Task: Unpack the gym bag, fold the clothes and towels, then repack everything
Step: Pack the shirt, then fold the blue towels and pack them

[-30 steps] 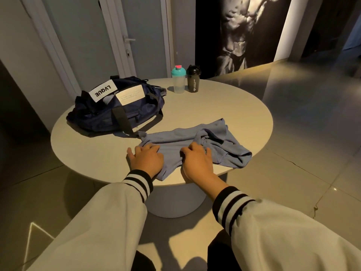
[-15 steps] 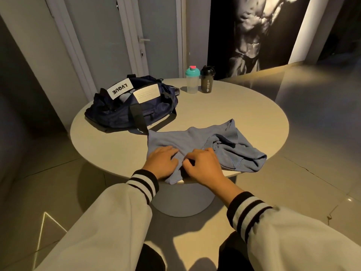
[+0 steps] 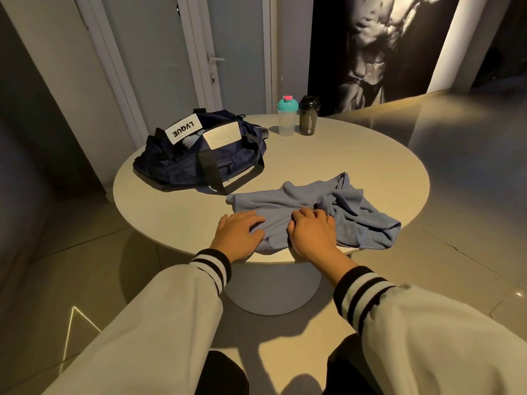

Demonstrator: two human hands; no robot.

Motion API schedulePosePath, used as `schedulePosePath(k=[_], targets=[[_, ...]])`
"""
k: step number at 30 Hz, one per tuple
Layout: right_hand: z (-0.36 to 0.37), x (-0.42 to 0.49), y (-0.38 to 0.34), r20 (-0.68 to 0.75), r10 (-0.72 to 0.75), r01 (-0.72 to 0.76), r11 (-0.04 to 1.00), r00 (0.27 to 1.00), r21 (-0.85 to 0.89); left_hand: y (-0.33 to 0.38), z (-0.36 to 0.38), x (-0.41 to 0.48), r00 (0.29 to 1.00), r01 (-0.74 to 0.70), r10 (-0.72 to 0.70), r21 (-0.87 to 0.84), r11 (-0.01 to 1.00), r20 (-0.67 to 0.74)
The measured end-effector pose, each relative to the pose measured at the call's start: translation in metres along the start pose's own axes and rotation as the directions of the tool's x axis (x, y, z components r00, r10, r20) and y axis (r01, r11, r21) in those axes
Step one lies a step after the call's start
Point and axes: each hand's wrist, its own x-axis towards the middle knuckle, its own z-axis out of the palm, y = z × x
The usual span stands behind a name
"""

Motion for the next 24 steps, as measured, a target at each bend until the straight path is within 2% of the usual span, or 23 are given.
schedulePosePath(k=[2, 5, 8, 11, 13, 15, 18, 21, 24], targets=[[-0.001, -0.003, -0.001, -0.028, -0.013, 0.013, 1.0, 1.0, 0.0, -0.006, -0.002, -0.004, 0.999, 0.023, -0.026, -0.088, 0.996, -0.034], [-0.007, -0.015, -0.001, -0.075, -0.079, 0.086, 0.992, 0.994, 0.091, -0.013, -0.006, -0.008, 0.994, 0.069, -0.083, -0.178, 0.982, -0.071], [-0.013, -0.022, -0.004, -0.096, -0.129, 0.143, 0.979, 0.987, 0.148, -0.007, -0.008, -0.01, 0.992, 0.101, -0.109, -0.124, 0.987, -0.065], [-0.016, -0.021, -0.01, -0.157, -0.157, 0.19, 0.957, 0.975, 0.22, 0.002, -0.006, -0.006, 0.969, 0.067, -0.097, -0.135, 0.989, -0.228], [-0.013, -0.015, -0.012, -0.197, -0.214, 0.26, 0.934, 0.957, 0.246, 0.008, -0.003, -0.002, 0.967, 0.031, -0.089, -0.236, 0.971, -0.241], [-0.011, -0.004, -0.011, -0.141, -0.244, 0.275, 0.921, 0.959, 0.276, 0.011, 0.0, 0.004, 0.988, 0.025, -0.064, -0.263, 0.964, -0.139], [-0.007, 0.014, -0.008, 0.062, -0.243, 0.224, 0.949, 0.968, 0.223, 0.01, 0.006, 0.015, 1.0, 0.019, -0.017, -0.087, 0.996, 0.02], [-0.003, 0.032, -0.006, 0.138, -0.187, 0.167, 0.976, 0.973, 0.143, 0.009, 0.008, 0.028, 0.997, 0.018, -0.022, 0.059, 0.998, 0.075], [0.004, 0.052, -0.002, 0.168, -0.087, 0.069, 0.992, 0.982, 0.105, 0.004, 0.012, 0.041, 0.997, 0.039, -0.042, 0.037, 0.999, 0.059]])
